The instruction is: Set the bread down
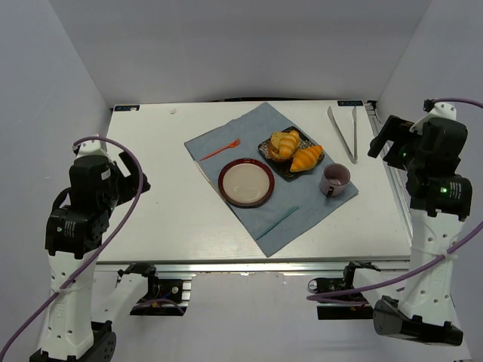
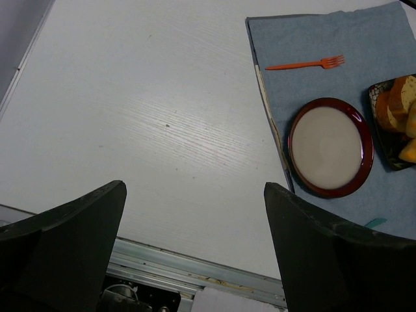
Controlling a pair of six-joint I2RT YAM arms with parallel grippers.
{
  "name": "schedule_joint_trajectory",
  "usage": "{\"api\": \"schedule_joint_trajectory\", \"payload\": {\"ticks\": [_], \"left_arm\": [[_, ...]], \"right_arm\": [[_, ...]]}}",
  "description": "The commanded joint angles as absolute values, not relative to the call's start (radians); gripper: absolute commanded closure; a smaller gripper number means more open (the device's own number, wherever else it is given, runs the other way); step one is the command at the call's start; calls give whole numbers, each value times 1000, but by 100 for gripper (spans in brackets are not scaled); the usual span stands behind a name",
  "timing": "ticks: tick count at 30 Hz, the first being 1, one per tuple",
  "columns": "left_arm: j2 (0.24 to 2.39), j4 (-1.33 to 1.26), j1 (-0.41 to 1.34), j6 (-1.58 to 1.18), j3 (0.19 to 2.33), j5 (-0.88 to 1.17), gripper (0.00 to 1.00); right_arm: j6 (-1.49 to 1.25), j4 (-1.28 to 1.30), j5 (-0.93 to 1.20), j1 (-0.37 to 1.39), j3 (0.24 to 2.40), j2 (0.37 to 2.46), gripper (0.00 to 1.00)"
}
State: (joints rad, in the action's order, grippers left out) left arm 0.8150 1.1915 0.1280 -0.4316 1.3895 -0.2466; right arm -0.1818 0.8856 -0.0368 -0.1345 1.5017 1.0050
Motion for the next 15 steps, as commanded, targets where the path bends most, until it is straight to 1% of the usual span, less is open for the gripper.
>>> {"api": "schedule_joint_trajectory", "payload": {"ticks": [1,4,8,11,12,14,15], "left_arm": [[795,1212,138,-426,1402,-273,2],[807,1201,141,-420,1401,-253,2],[841,1177,143,-410,1430,-222,2],[880,1154,143,-400,1457,-245,2],[891,1146,143,-397,1463,-245,2],[928,1120,143,-374,1486,-241,2],[940,1108,143,-364,1491,-245,2]], "right_arm": [[-160,852,-46,-133,1505,936,11],[-127,802,-46,-133,1468,926,11],[-86,729,-12,-133,1465,1008,11],[-57,680,-21,-133,1500,1167,11],[-23,666,-18,-133,1529,1254,11],[-5,619,-24,-133,1557,1337,11],[44,598,-47,-133,1574,1412,11]]}}
